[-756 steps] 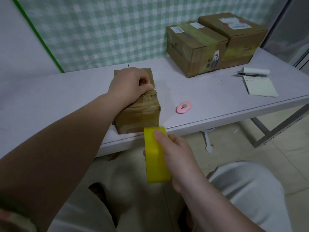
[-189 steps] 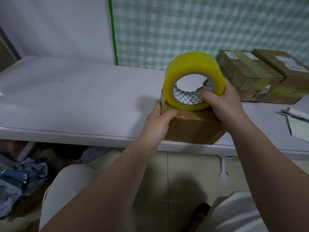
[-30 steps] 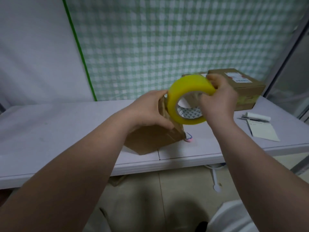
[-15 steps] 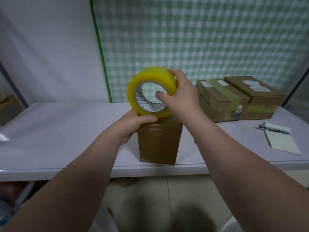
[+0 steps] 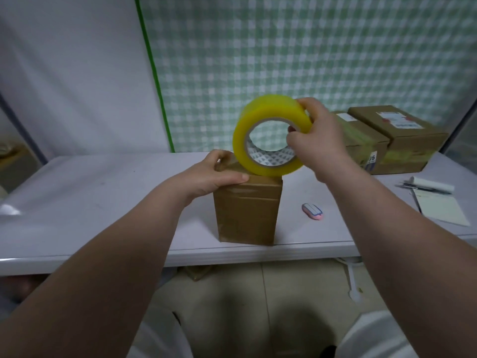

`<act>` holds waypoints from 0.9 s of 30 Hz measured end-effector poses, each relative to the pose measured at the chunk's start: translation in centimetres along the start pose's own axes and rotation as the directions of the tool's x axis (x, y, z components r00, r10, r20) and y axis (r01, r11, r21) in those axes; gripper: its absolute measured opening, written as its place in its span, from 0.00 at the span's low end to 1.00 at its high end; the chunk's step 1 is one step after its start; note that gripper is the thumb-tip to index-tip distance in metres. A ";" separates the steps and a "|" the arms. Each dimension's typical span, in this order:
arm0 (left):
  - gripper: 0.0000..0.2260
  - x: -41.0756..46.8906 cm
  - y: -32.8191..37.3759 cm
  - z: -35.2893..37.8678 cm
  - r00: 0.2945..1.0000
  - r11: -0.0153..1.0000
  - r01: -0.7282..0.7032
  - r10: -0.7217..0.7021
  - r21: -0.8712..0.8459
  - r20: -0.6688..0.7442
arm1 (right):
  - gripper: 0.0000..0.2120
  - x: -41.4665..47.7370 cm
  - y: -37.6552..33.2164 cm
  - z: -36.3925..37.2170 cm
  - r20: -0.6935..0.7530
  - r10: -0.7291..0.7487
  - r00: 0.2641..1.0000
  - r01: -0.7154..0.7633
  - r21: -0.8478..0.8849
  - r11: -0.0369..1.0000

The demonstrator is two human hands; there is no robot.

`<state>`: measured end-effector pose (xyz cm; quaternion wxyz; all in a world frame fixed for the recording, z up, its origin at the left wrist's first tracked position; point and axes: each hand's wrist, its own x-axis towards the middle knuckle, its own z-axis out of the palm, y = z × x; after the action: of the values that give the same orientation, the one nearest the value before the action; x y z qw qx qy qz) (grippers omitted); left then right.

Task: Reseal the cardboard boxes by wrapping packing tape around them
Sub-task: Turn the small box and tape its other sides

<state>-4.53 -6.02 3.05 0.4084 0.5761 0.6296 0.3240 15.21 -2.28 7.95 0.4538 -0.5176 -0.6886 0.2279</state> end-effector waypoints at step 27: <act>0.27 -0.9 0.8 0.1 0.997 0.994 0.068 -0.071 0.088 0.033 | 0.31 -3.4 8.5 -4.2 0.022 0.044 0.999 -0.036 -0.287 0.957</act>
<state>-4.09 -6.82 3.88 0.4053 0.5767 0.6554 0.2713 23.32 -3.02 2.00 0.3598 -0.5882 -0.7102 0.1424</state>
